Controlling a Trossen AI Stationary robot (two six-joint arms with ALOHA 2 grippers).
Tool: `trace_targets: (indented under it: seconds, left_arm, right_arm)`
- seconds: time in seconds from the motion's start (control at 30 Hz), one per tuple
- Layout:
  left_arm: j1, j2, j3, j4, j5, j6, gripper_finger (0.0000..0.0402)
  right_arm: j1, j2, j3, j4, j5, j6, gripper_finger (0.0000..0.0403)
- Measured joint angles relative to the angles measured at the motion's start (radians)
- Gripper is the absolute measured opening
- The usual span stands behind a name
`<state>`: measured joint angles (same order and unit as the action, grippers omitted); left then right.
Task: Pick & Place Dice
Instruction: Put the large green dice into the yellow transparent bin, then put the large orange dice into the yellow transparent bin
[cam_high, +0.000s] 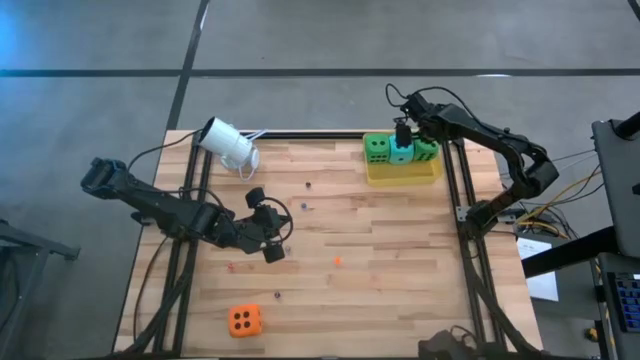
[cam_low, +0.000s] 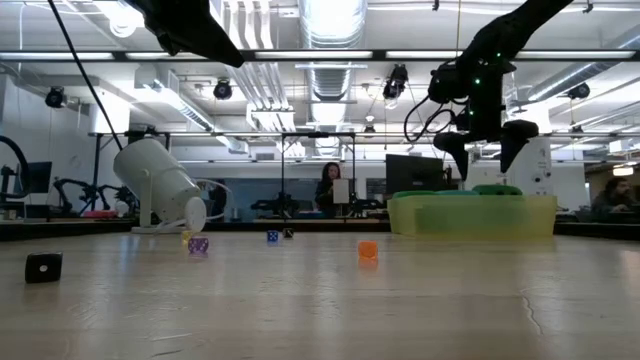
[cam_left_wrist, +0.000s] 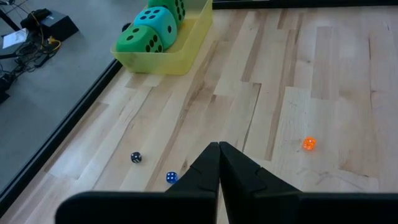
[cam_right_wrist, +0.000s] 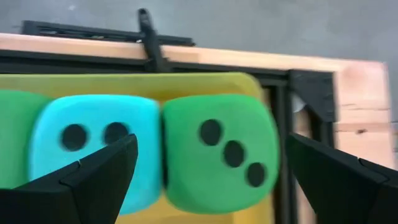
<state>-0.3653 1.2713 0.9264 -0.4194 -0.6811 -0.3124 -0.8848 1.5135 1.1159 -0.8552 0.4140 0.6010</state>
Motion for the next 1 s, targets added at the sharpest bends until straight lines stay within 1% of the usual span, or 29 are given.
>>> trace_targets:
  seconds: [0.17, 0.3, 0.57, 0.77, 1.0]
  left_arm:
    - [0.0, 0.0, 0.0, 0.0, 0.0, 0.0, 0.0012]
    - [0.0, 0.0, 0.0, 0.0, 0.0, 0.0, 0.0012]
    - [0.0, 0.0, 0.0, 0.0, 0.0, 0.0, 0.0012]
    - [0.0, 0.0, 0.0, 0.0, 0.0, 0.0, 0.0012]
    - [0.0, 0.0, 0.0, 0.0, 0.0, 0.0, 0.0012]
  right_arm:
    - [0.0, 0.0, -0.021, 0.053, -0.093, 0.009, 0.04]
    - [0.001, 0.0, -0.051, 0.086, -0.12, 0.011, 0.04]
    - [-0.002, -0.002, -0.119, 0.162, -0.12, 0.018, 0.04]
    - [-0.003, -0.01, -0.091, 0.14, -0.129, 0.009, 0.04]
    - [-0.003, -0.076, -0.058, 0.118, -0.121, 0.005, 0.04]
